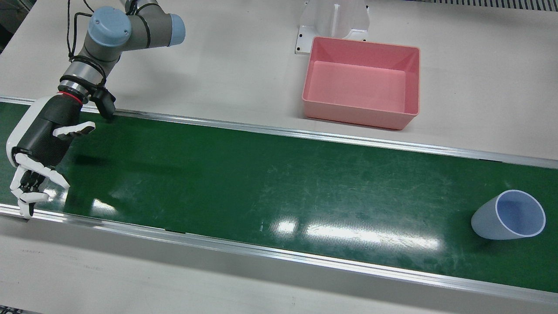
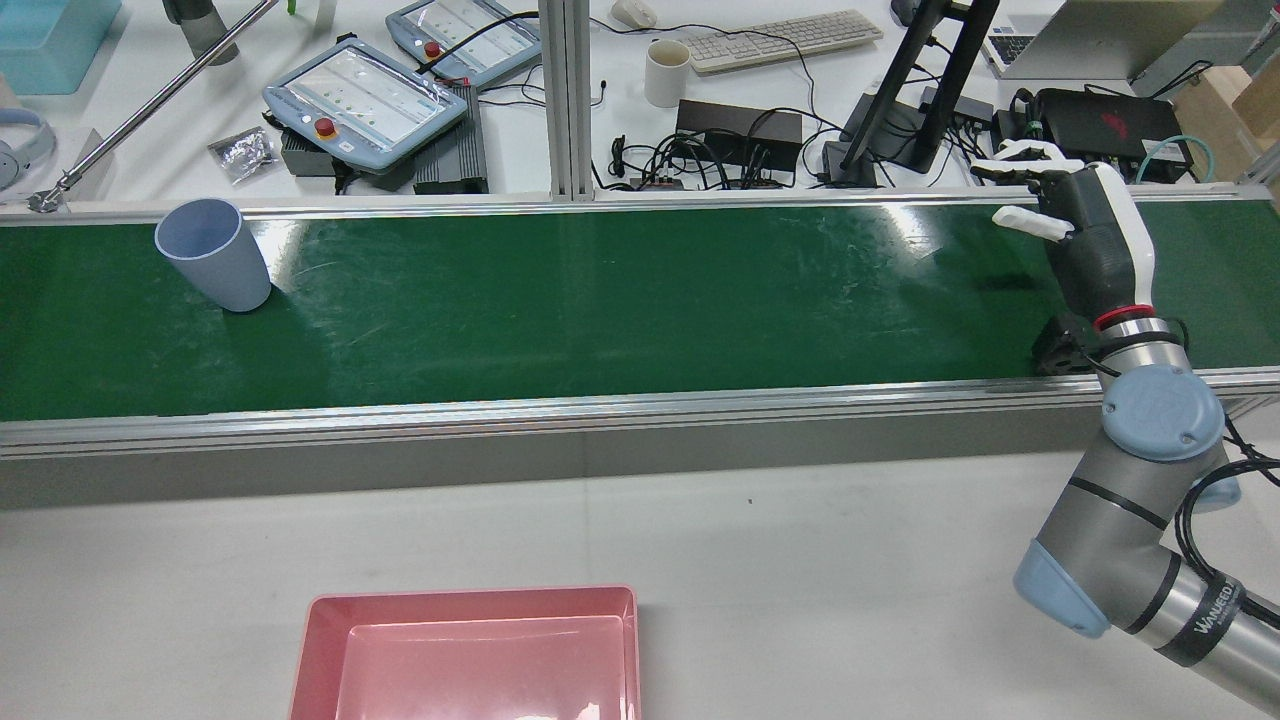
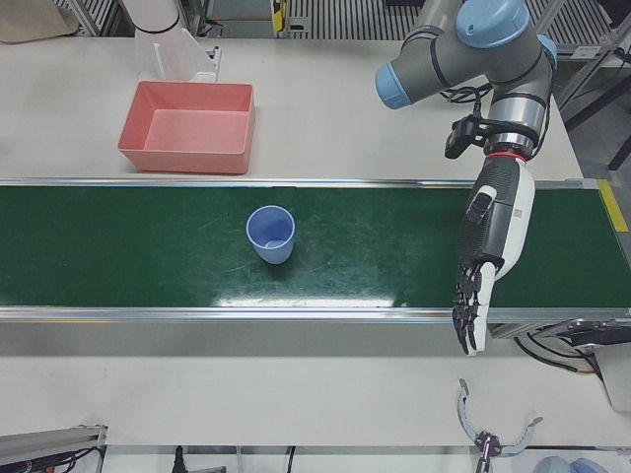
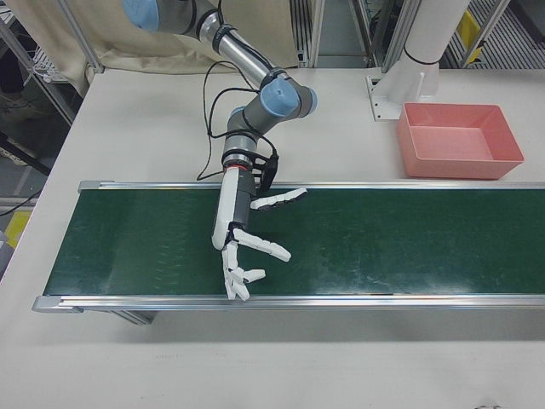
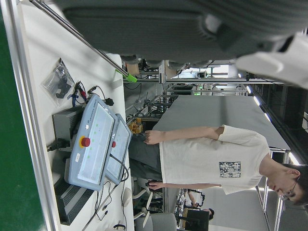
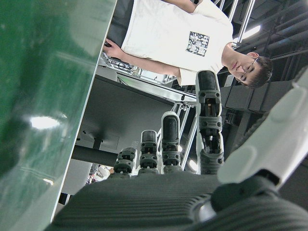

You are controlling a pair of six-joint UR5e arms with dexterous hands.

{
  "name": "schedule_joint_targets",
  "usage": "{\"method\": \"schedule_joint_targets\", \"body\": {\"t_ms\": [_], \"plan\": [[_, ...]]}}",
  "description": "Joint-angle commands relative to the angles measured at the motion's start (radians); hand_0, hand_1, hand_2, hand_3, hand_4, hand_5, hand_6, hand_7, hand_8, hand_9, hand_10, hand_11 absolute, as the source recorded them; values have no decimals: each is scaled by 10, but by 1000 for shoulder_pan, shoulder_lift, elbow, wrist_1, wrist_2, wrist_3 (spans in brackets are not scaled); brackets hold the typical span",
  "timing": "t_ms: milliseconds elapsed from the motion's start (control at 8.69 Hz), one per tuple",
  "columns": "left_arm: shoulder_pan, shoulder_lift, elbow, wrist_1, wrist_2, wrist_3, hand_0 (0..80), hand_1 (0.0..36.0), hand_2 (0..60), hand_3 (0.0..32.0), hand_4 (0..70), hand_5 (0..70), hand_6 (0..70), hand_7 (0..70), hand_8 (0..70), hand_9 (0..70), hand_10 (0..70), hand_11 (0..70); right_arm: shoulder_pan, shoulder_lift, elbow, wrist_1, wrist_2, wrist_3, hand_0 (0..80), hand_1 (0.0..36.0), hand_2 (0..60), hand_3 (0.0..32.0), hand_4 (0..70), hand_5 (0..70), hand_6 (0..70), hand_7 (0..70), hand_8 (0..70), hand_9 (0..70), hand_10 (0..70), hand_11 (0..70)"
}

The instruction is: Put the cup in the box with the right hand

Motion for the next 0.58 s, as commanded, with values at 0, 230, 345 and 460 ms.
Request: {"method": "schedule_joint_targets", "body": {"t_ms": [0,230,345,460], "plan": [[0,0,0,0,0,0,0,0,0,0,0,0,0,0,0,0,0,0,-1,0,1,0,-1,2,407,0,0,0,632,1,117,531,102,200,72,96],[0,0,0,0,0,0,0,0,0,0,0,0,0,0,0,0,0,0,8,0,14,-8,-4,2,407,0,0,0,646,0,116,533,99,196,64,84],[0,0,0,0,0,0,0,0,0,0,0,0,0,0,0,0,0,0,6,-3,14,-14,-10,2,400,0,0,0,646,0,115,534,94,191,49,63],[-1,0,0,0,0,0,0,0,0,0,0,0,0,0,0,0,0,0,-3,-3,11,-50,-18,2,396,0,13,0,658,0,116,549,82,190,36,45]]}}
